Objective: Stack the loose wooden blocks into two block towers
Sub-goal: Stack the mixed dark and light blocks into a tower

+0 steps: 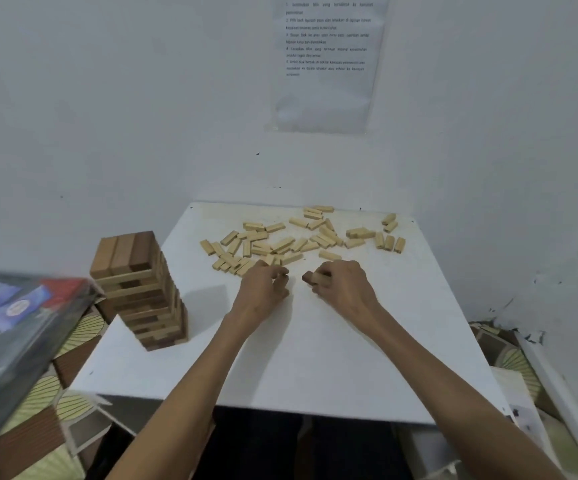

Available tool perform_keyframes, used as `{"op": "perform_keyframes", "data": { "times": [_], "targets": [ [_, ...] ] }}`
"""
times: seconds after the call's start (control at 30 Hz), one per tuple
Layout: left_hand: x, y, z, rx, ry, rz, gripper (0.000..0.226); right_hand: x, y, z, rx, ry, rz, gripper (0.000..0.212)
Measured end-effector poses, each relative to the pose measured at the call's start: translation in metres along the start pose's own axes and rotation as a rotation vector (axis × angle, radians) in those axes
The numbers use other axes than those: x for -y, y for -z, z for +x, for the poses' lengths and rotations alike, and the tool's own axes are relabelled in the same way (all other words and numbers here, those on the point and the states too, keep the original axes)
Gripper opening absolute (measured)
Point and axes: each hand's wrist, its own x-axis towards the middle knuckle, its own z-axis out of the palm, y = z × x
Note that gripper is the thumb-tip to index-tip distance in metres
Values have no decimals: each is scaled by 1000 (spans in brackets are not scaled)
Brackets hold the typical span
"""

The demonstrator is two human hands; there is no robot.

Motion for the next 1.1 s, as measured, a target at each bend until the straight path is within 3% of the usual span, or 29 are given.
{"op": "perform_keyframes", "data": {
  "times": [0.13, 0.37, 0.5, 0.67, 0.73, 0.9, 1.1],
  "targets": [
    [9, 4, -38, 14, 17, 14, 29, 13, -9, -37, 22, 28, -11, 7],
    [17, 19, -72, 209, -58, 107, 69, 9, -24, -71, 103, -28, 34, 39],
    [20, 27, -79, 311, -98, 71, 77, -4, -8, -80, 207, -63, 45, 61],
    [16, 26, -77, 304, -136, 19, 70, -15, 15, -84, 241, -90, 70, 23],
    [14, 25, -76, 287, -142, 9, 69, -20, 20, -84, 192, -105, 95, 19],
    [11, 15, -76, 225, -128, -20, 76, -27, 12, -85, 134, -110, 23, 39],
    [3, 2, -73, 204, -127, -58, 91, -27, 20, -74, 423, 64, -40, 66]
  ]
}}
